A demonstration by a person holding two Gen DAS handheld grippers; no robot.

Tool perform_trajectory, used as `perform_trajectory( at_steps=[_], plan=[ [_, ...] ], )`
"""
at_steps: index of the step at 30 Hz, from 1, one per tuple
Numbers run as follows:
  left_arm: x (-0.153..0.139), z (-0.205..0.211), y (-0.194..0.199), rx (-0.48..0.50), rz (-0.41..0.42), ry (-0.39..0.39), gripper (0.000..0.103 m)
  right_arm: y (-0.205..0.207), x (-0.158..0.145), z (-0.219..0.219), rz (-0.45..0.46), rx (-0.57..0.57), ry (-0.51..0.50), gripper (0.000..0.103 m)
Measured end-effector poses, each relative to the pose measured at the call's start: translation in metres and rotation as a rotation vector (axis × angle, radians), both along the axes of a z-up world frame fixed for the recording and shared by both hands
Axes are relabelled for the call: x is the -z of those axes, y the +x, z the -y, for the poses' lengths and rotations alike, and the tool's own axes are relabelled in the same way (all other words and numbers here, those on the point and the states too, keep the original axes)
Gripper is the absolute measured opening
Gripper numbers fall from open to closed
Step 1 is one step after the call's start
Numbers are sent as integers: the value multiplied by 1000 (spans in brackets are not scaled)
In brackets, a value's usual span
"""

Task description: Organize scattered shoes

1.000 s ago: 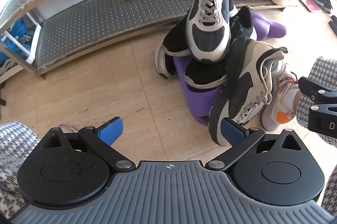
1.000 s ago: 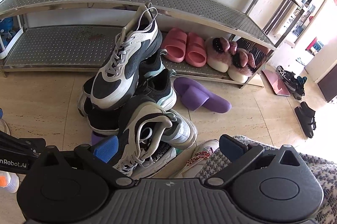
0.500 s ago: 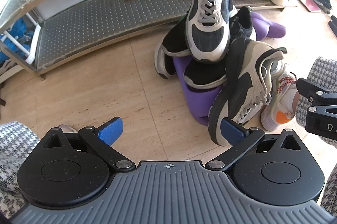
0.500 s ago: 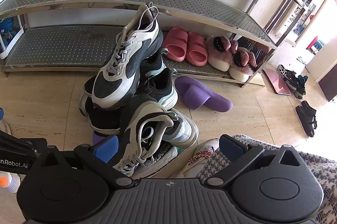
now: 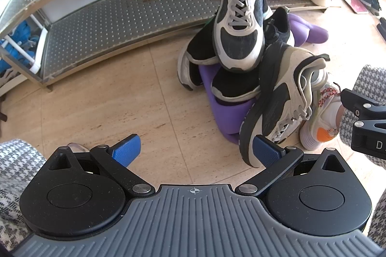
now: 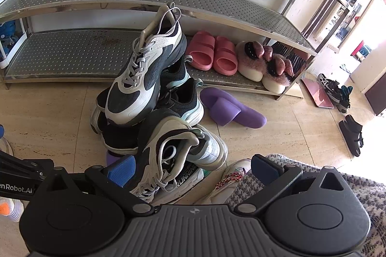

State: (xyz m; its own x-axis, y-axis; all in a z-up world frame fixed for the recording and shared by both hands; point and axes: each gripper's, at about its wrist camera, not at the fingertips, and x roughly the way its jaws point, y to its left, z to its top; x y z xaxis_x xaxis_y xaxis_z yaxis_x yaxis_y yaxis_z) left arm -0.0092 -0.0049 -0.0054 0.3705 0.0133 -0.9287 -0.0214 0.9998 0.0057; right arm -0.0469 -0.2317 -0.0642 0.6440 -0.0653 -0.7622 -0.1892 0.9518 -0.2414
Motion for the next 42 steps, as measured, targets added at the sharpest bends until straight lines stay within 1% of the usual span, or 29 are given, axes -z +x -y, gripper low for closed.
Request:
perform_trajectory(
  at_steps=[5,8,18,20,23,25,27,29,33,38,39,40,41,42],
  plan=[
    [1,2,-7,-3,2,0,101,-1,0,0,0,1,1,102],
    [-2,-3,5,5,-5,1,101,0,0,0,0,1,1,102],
    [-1,-3,3,4,-11,5,101,-1,1,1,-2,5,3,102],
    [-1,-5,3,-1,-20,7,101,0,1,4,-14,12,23,102],
    [-2,-6,4,-8,-29,27,101,5,-3,12,-51,31,101,102],
    [-11,-10,15,8,-18,82,99,12,-9,16,-84,36,163,102],
    [-19,-12,24,25,-3,93,98,21,-14,17,-103,19,211,102],
    [-25,-13,37,33,9,86,98,32,-18,13,-106,-28,226,102],
    [-30,-9,72,91,21,95,98,62,-17,-1,-161,-33,208,102],
    [-25,-17,102,103,42,32,98,99,-12,-5,-219,34,244,102],
    [-24,-19,107,95,40,22,98,105,-13,-4,-215,47,263,99],
    [-23,-21,112,81,36,14,98,111,-14,-3,-211,60,283,91],
    [-23,-22,121,72,33,16,98,116,-14,-2,-208,71,298,86],
    [-25,-22,128,72,38,26,98,121,-14,-3,-209,74,297,76]
  ],
)
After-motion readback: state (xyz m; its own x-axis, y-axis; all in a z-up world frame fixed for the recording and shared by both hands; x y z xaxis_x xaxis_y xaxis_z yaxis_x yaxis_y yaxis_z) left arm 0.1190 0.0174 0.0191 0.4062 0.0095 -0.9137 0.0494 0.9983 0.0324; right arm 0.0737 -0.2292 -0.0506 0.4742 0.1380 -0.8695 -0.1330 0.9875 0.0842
